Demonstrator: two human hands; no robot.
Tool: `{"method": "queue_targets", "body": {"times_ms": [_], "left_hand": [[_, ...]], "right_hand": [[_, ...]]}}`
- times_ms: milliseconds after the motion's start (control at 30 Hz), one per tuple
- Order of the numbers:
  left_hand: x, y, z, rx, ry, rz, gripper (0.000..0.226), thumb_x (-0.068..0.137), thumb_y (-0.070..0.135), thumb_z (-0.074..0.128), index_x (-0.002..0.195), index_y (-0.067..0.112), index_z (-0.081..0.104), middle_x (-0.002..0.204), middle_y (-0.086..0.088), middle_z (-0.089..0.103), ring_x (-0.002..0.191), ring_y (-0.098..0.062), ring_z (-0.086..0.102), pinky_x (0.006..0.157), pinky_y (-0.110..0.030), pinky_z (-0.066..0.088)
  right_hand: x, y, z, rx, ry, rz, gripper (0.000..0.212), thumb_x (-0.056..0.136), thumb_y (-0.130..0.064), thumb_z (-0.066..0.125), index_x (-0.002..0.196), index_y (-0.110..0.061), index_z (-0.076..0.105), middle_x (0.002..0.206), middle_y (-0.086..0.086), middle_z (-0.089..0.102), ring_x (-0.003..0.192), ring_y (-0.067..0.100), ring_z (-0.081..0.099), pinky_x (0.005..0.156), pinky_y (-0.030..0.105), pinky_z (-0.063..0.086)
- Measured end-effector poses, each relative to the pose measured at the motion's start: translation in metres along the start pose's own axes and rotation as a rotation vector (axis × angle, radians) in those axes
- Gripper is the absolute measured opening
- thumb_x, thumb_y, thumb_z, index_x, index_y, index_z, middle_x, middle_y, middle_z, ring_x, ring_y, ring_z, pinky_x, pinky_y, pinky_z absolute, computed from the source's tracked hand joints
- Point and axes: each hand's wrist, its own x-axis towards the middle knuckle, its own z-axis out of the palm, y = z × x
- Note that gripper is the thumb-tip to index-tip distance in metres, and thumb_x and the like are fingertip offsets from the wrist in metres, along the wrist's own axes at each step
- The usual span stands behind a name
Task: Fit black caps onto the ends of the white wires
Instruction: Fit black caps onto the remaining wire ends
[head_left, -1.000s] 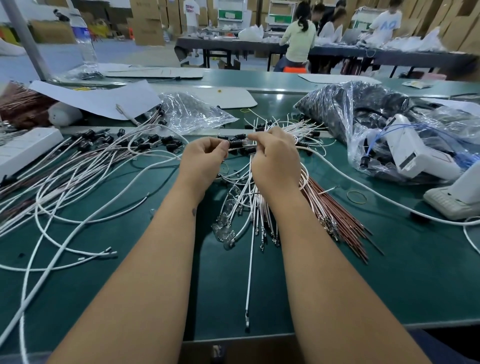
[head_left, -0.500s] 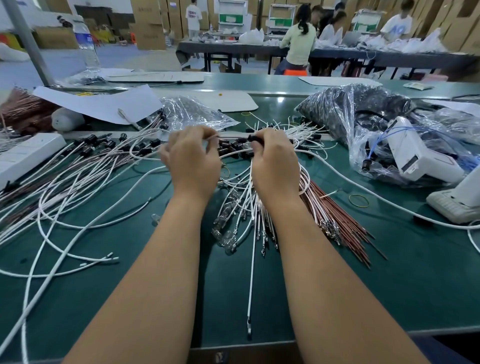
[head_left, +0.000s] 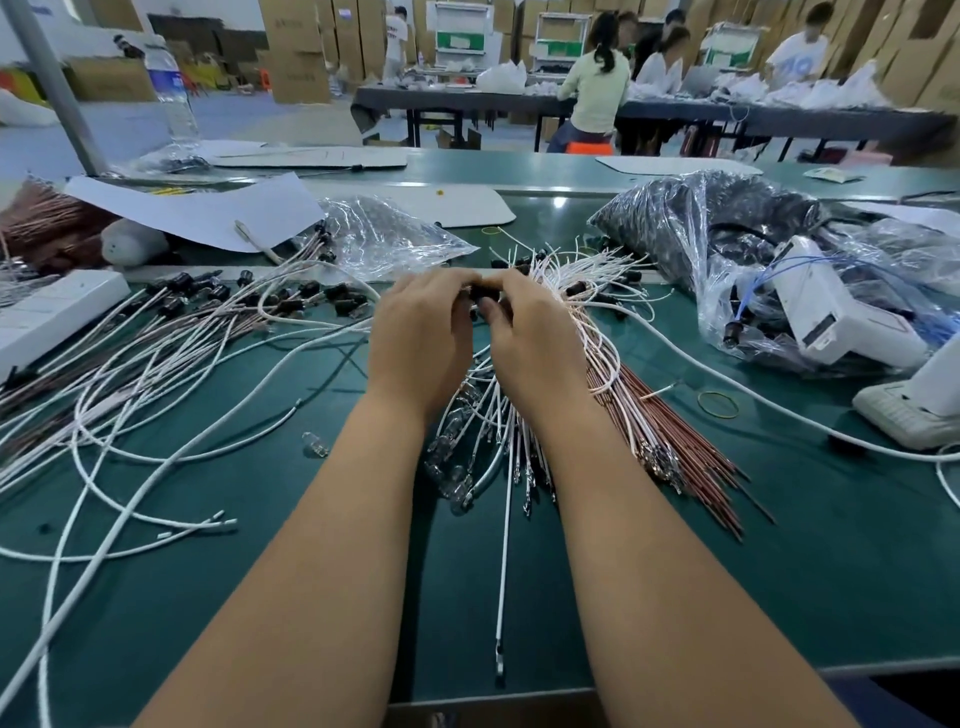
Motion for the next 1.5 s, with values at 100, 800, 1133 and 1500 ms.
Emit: {"method": "queue_targets", "body": {"times_ms": [100,800,1133,1500], "left_hand": [[-0.001,-0.004,-0.001,-0.077,-0.014,-0.034,0.027,0.090,0.003,0.056,0.114,0.006,0.067,0.110,-0.010,0.070,0.100,-0.027,0.063,0.088,-0.032,0.047],[-0.001,-0.011,-0.001,-0.234,0.000,-0.243,0.009,0.091,0.009,0.060,0.092,0.009,0.069,0.075,0.003,0.064,0.063,0.000,0.055,0.059,-0.011,0.039],[-0.002,-0.009,0.000,-0.230,-0.040,-0.225,0.006,0.088,0.012,0.064,0.089,0.012,0.070,0.072,0.011,0.061,0.066,0.001,0.055,0.061,-0.002,0.036],[-0.006,-0.004,0.002,-0.199,-0.122,-0.078,0.007,0.085,0.014,0.066,0.086,0.008,0.071,0.072,-0.001,0.069,0.065,-0.019,0.063,0.066,-0.032,0.053]], "right_hand": [[-0.001,0.002,0.000,-0.005,-0.002,0.011,0.019,0.098,-0.018,0.050,0.111,-0.014,0.063,0.104,0.003,0.065,0.090,0.019,0.056,0.073,0.032,0.043],[0.002,0.008,-0.004,0.156,0.056,0.165,0.028,0.089,-0.013,0.065,0.116,-0.016,0.059,0.110,-0.001,0.062,0.093,0.015,0.059,0.084,0.027,0.048],[0.009,0.006,-0.005,0.369,0.133,0.287,0.013,0.094,-0.016,0.060,0.081,-0.015,0.064,0.071,-0.001,0.063,0.072,0.022,0.063,0.072,0.034,0.054],[0.009,0.006,-0.006,0.426,0.140,0.339,0.015,0.098,-0.012,0.053,0.083,-0.016,0.057,0.073,-0.002,0.060,0.074,0.021,0.064,0.074,0.038,0.054]]}}
